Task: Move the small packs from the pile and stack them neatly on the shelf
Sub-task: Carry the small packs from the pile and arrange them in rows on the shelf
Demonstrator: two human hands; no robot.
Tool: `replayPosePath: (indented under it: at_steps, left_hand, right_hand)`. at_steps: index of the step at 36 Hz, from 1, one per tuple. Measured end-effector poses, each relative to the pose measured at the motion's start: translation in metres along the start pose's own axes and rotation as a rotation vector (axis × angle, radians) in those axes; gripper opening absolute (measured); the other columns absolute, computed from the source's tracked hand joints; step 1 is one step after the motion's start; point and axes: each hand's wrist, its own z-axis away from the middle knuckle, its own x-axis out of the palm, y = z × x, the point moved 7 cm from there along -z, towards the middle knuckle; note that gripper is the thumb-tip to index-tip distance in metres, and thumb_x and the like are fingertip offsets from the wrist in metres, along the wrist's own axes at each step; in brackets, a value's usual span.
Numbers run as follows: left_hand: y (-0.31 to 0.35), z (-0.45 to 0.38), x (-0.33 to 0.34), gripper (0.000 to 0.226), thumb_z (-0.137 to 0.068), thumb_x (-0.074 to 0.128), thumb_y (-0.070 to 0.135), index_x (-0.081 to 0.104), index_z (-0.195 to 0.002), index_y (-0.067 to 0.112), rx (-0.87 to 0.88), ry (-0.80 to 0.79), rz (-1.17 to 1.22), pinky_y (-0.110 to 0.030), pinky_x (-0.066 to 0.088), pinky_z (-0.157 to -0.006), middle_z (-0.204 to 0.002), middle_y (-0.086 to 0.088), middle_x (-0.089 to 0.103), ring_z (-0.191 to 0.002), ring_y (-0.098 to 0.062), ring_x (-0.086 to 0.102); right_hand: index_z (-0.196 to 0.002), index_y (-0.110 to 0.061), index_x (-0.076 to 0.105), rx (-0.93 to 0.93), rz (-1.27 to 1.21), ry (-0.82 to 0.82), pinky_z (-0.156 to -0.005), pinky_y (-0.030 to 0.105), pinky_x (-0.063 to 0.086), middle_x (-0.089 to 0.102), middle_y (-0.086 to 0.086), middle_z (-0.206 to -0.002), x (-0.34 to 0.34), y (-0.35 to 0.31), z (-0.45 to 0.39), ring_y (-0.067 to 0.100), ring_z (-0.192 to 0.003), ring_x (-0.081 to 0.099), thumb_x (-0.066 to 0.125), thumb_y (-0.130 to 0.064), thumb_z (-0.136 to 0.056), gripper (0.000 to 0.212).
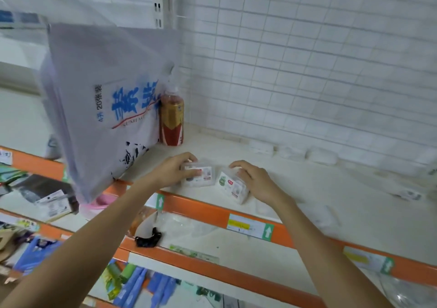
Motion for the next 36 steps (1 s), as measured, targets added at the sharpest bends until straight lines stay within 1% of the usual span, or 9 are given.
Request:
replayPosePath:
  at_steps: [4, 5, 9, 12, 14, 18, 28, 32, 36]
  left_hand:
    - [-0.003, -0.001, -0.001, 0.027, -0.09, 0.057, 0.027, 0.049, -0.116, 0.025, -0.062, 0.054, 0.029, -0.026, 0.052, -0.061, -0.103, 0.004, 0.055, -0.083, -0.013, 0.062]
    - [-0.004, -0.002, -0.001, 0.03, -0.091, 0.055, 0.029, 0.049, -0.12, 0.023, -0.065, 0.079, -0.029, -0.025, 0.051, -0.063, -0.108, 0.001, 0.055, -0.086, -0.013, 0.061]
    - [-0.014, 0.0, -0.003, 0.049, -0.09, 0.051, 0.044, 0.048, -0.13, 0.016, -0.085, 0.155, -0.266, -0.032, 0.042, -0.092, -0.124, -0.008, 0.049, -0.108, -0.02, 0.051]
    - [-0.015, 0.004, 0.002, 0.08, -0.073, 0.054, 0.066, 0.044, -0.135, 0.016, -0.113, 0.093, -0.342, -0.033, 0.037, -0.097, -0.124, -0.008, 0.046, -0.113, -0.022, 0.044]
    - [-0.017, 0.005, 0.005, 0.092, -0.066, 0.058, 0.07, 0.037, -0.139, 0.017, -0.141, 0.064, -0.415, -0.035, 0.034, -0.1, -0.127, -0.007, 0.043, -0.117, -0.023, 0.04]
    - [-0.02, 0.006, 0.006, 0.083, -0.075, 0.065, 0.055, 0.032, -0.141, 0.016, -0.153, 0.084, -0.499, -0.037, 0.033, -0.101, -0.131, -0.008, 0.04, -0.12, -0.025, 0.035]
    - [-0.012, 0.032, -0.011, 0.074, -0.072, 0.074, 0.019, 0.039, -0.135, 0.008, -0.023, 0.228, -0.334, -0.028, 0.032, -0.097, -0.131, -0.011, 0.044, -0.121, -0.024, 0.037]
    - [-0.002, 0.041, -0.016, 0.074, -0.069, 0.073, 0.012, 0.039, -0.135, 0.009, 0.039, 0.211, -0.278, -0.025, 0.028, -0.099, -0.133, -0.01, 0.041, -0.124, -0.023, 0.033]
    - [0.023, 0.05, -0.012, 0.072, -0.069, 0.073, 0.012, 0.041, -0.133, 0.012, 0.154, 0.183, -0.261, -0.02, 0.024, -0.094, -0.131, -0.007, 0.042, -0.123, -0.021, 0.031]
  right_hand:
    - [-0.108, -0.021, 0.059, -0.005, -0.012, 0.078, -0.066, 0.019, 0.041, 0.059, 0.008, -0.102, -0.003, -0.001, -0.009, 0.017, -0.094, 0.055, 0.031, -0.008, -0.099, 0.032]
    - [-0.104, -0.02, 0.06, -0.011, -0.003, 0.105, -0.068, 0.021, 0.039, 0.059, 0.008, -0.102, -0.004, -0.002, -0.012, 0.017, -0.093, 0.056, 0.031, -0.006, -0.098, 0.033]
    - [-0.1, -0.016, 0.062, 0.01, -0.034, 0.144, -0.066, 0.023, 0.041, 0.061, 0.006, -0.099, -0.006, 0.002, -0.016, 0.017, -0.09, 0.056, 0.034, -0.009, -0.097, 0.03]
    - [-0.106, -0.019, 0.06, 0.057, -0.084, 0.091, -0.073, 0.025, 0.042, 0.06, 0.002, -0.106, -0.002, 0.005, -0.014, 0.015, -0.095, 0.056, 0.039, -0.026, -0.097, 0.024]
    - [-0.118, -0.019, 0.055, 0.084, -0.059, 0.018, -0.082, 0.026, 0.042, 0.053, -0.002, -0.115, 0.005, 0.005, -0.01, 0.013, -0.103, 0.051, 0.05, -0.04, -0.092, 0.034]
    - [-0.136, -0.021, 0.038, 0.063, 0.307, -0.113, -0.098, 0.035, 0.039, 0.04, 0.001, -0.125, 0.022, 0.002, -0.004, 0.017, -0.119, 0.038, 0.066, -0.05, -0.077, 0.071]
    - [-0.14, -0.016, 0.032, 0.02, 0.379, -0.034, -0.099, 0.034, 0.036, 0.043, 0.005, -0.13, 0.027, -0.017, 0.002, 0.023, -0.121, 0.036, 0.07, -0.03, -0.078, 0.074]
    - [-0.135, -0.018, 0.037, -0.063, 0.342, 0.078, -0.096, 0.029, 0.035, 0.042, 0.003, -0.125, 0.013, -0.032, 0.024, 0.021, -0.117, 0.033, 0.069, -0.02, -0.076, 0.067]
    - [-0.135, -0.027, 0.04, -0.087, 0.257, 0.179, -0.093, 0.018, 0.029, 0.033, -0.004, -0.124, -0.01, -0.037, 0.066, 0.011, -0.117, 0.026, 0.066, -0.013, -0.075, 0.066]
